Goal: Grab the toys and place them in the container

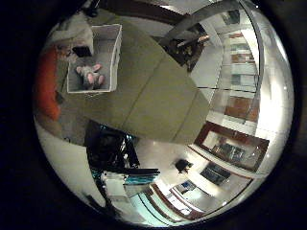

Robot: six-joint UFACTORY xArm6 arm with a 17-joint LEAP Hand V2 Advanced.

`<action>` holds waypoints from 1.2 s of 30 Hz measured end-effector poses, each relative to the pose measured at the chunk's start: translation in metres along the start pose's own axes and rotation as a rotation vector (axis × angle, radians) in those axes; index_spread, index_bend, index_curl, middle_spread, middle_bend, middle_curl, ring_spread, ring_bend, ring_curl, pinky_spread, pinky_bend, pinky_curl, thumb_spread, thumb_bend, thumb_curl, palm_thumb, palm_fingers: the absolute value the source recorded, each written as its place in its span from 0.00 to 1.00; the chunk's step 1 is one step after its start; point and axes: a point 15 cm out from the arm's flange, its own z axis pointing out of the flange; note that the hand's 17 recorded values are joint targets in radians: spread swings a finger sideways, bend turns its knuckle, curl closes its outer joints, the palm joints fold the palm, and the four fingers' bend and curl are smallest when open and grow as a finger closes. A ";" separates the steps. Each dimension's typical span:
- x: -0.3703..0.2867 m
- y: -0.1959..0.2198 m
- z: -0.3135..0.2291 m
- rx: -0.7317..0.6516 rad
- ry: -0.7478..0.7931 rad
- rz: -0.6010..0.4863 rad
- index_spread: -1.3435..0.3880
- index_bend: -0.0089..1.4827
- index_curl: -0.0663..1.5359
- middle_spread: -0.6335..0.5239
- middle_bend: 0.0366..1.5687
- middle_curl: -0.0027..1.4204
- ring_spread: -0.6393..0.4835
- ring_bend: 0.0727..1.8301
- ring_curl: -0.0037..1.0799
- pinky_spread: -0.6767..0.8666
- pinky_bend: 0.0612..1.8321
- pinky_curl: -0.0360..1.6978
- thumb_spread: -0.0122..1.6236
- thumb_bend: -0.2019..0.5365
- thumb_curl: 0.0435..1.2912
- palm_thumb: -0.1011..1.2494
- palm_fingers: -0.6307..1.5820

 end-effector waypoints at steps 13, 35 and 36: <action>-0.031 -0.015 0.054 -0.060 -0.007 -0.015 0.59 0.57 0.51 0.42 0.77 0.47 0.39 0.71 0.54 0.27 0.73 0.40 0.51 0.22 0.59 0.71 0.76; -0.078 -0.006 0.041 -0.061 -0.244 -0.150 0.55 0.20 0.43 0.47 0.47 0.40 0.53 0.54 0.44 0.44 0.54 0.33 0.69 0.24 0.33 0.59 0.41; -0.078 -0.003 0.042 -0.071 -0.246 -0.158 0.55 0.20 0.42 0.49 0.46 0.39 0.55 0.53 0.42 0.49 0.53 0.32 0.69 0.24 0.33 0.58 0.40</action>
